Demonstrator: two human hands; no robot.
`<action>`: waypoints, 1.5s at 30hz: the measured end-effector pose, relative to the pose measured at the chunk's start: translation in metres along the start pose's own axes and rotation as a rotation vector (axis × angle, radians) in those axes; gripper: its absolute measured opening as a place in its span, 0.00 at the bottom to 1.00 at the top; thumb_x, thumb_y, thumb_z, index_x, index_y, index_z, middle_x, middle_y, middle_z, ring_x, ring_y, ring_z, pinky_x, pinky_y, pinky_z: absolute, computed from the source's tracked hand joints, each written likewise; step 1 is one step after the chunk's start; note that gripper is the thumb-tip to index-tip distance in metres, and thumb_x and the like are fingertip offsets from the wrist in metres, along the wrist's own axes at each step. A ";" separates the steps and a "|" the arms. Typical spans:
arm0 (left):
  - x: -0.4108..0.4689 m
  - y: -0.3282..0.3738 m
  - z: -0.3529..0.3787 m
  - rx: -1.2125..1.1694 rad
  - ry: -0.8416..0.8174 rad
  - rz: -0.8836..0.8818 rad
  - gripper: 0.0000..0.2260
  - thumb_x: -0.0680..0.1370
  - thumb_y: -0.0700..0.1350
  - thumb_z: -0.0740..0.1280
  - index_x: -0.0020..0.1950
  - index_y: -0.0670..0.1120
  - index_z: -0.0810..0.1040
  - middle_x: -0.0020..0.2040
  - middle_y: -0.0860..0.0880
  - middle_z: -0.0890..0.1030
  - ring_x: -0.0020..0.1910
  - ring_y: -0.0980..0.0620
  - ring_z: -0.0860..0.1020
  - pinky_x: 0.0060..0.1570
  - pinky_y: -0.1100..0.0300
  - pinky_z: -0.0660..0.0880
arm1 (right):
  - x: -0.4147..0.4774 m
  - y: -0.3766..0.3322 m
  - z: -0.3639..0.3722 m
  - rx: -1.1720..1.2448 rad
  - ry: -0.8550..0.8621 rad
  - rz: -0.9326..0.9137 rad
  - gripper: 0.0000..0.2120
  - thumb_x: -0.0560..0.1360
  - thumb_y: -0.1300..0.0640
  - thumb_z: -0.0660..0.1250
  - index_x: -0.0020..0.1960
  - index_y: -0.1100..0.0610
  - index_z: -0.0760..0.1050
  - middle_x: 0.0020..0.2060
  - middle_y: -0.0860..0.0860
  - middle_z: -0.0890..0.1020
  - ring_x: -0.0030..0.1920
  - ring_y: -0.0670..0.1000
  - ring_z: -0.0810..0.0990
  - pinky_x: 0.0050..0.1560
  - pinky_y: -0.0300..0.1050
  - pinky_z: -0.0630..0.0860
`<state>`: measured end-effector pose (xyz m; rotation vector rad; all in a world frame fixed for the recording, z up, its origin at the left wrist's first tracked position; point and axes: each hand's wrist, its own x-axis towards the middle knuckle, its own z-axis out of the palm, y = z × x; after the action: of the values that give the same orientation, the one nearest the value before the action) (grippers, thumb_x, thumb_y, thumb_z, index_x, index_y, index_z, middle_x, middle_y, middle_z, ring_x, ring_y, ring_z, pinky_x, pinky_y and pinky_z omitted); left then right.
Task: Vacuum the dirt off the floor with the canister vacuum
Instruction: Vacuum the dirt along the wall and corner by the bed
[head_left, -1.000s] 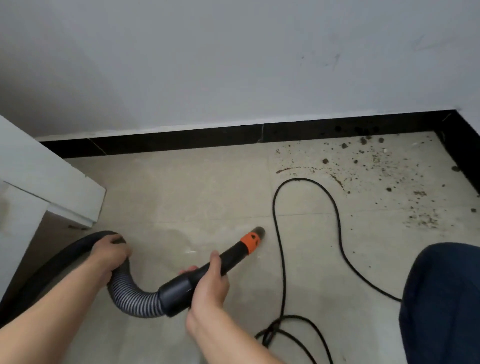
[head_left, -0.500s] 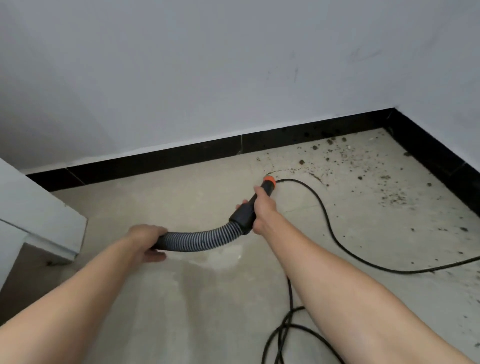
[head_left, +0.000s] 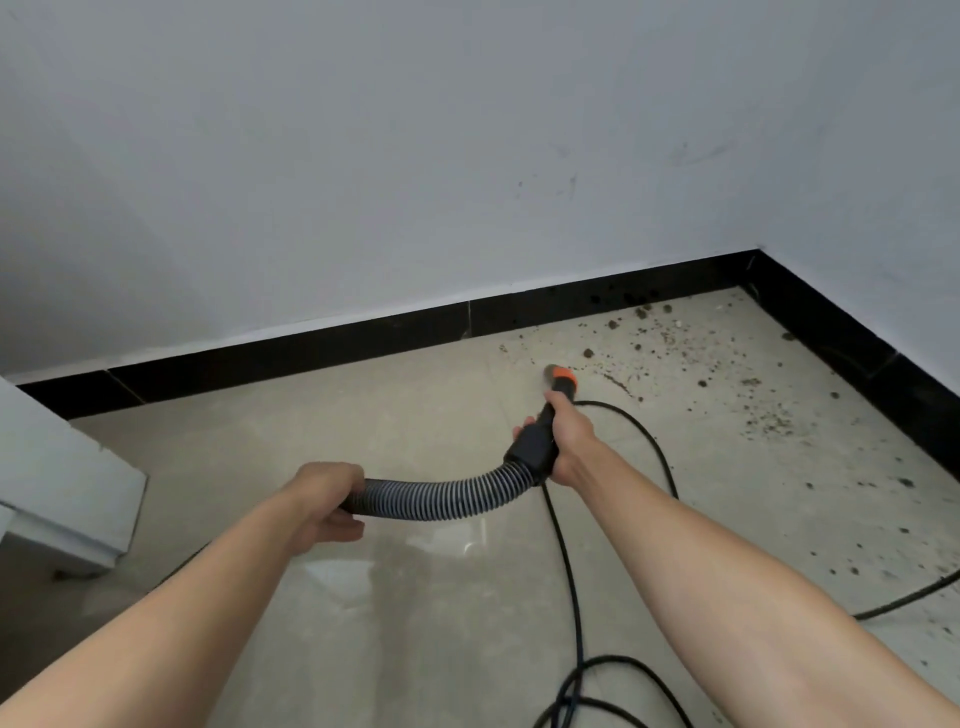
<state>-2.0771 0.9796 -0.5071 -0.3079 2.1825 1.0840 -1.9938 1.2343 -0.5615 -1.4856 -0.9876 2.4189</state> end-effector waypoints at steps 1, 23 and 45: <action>0.000 0.001 0.004 0.054 -0.023 -0.005 0.03 0.76 0.36 0.63 0.49 0.38 0.72 0.42 0.39 0.74 0.34 0.40 0.77 0.45 0.47 0.81 | 0.002 -0.003 -0.003 -0.022 -0.031 0.031 0.18 0.76 0.47 0.71 0.58 0.58 0.73 0.38 0.56 0.82 0.34 0.55 0.82 0.39 0.51 0.81; 0.040 0.019 0.050 1.218 0.009 0.472 0.09 0.72 0.42 0.65 0.50 0.51 0.72 0.41 0.53 0.73 0.43 0.49 0.73 0.46 0.55 0.70 | 0.067 -0.059 0.021 -0.152 -0.128 0.049 0.17 0.75 0.49 0.72 0.55 0.60 0.74 0.33 0.55 0.80 0.28 0.53 0.79 0.36 0.48 0.81; 0.052 0.018 0.048 1.220 -0.091 0.425 0.09 0.73 0.42 0.64 0.50 0.52 0.70 0.45 0.52 0.74 0.48 0.48 0.75 0.48 0.56 0.69 | 0.075 -0.053 0.040 -0.134 -0.193 0.091 0.15 0.76 0.49 0.72 0.47 0.60 0.73 0.29 0.54 0.79 0.28 0.51 0.77 0.33 0.46 0.79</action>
<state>-2.1021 1.0322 -0.5506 0.7477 2.4372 -0.1940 -2.0762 1.2900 -0.5741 -1.3847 -1.1660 2.6491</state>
